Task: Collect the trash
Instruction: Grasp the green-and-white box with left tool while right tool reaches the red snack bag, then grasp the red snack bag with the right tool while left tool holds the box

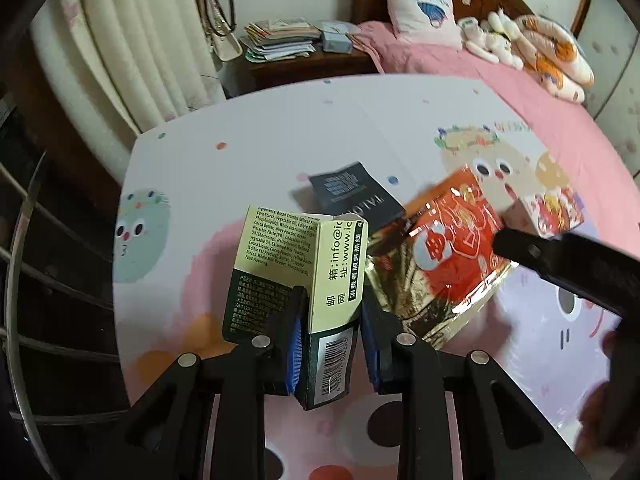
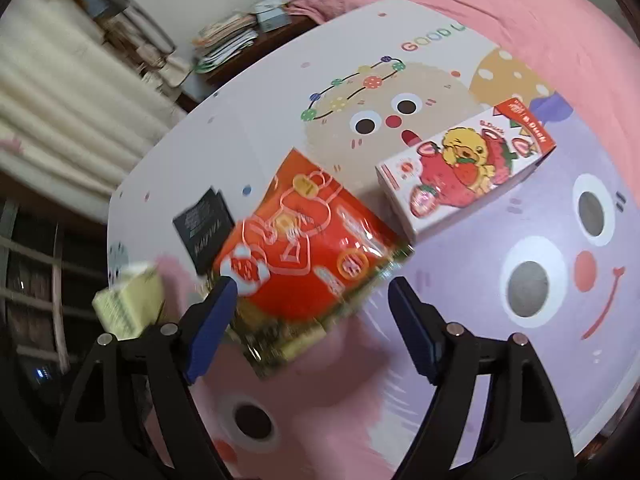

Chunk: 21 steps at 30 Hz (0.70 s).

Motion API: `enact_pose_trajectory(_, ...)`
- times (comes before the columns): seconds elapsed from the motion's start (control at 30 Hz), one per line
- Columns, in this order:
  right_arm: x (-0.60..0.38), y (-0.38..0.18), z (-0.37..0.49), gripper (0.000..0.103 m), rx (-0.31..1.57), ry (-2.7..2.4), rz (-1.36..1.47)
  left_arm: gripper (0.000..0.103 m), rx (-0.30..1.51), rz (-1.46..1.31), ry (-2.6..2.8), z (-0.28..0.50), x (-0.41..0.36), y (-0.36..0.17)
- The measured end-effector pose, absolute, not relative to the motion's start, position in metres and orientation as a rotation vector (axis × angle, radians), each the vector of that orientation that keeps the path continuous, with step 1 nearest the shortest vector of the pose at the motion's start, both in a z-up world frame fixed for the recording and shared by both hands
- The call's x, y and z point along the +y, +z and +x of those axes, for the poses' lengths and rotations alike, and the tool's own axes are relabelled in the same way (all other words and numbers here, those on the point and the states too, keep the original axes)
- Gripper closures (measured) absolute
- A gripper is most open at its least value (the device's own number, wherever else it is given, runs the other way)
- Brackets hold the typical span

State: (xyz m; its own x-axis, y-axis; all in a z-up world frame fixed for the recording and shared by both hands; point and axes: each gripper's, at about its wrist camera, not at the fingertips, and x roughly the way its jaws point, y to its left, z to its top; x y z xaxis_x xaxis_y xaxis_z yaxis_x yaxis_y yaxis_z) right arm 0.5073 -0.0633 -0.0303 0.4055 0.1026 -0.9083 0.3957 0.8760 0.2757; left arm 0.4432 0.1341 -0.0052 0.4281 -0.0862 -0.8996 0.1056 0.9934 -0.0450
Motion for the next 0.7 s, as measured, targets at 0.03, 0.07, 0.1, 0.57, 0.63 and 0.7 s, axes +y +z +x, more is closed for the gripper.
enact_pose_trajectory(0.03, -0.064, -0.033, 0.514, 0.025, 1.159, -0.217, 0.516, 0.078, 1.116, 0.010, -0.117, 0.443, 0.139, -0.002)
enact_pose_trajectory(0.07, -0.064, -0.037, 0.520, 0.025, 1.166, -0.232, 0.536, 0.078, 1.111, 0.000, -0.115, 0.443, 0.143, 0.001)
enact_pose_trajectory(0.1, -0.063, -0.040, 0.526, 0.025, 1.171, -0.246, 0.556, 0.078, 1.107, -0.012, -0.112, 0.443, 0.148, 0.003)
enact_pose_trajectory(0.57, -0.038, -0.070, 0.580, 0.025, 1.282, -0.391, 0.471, 0.078, 1.112, -0.084, -0.082, 0.449, 0.191, 0.006)
enact_pose_trajectory(0.63, -0.032, -0.075, 0.584, 0.024, 1.299, -0.416, 0.426, 0.078, 1.117, -0.086, -0.078, 0.449, 0.195, 0.003)
enact_pose_trajectory(0.7, -0.026, -0.079, 0.587, 0.024, 1.322, -0.432, 0.375, 0.078, 1.121, -0.093, -0.078, 0.449, 0.199, 0.002)
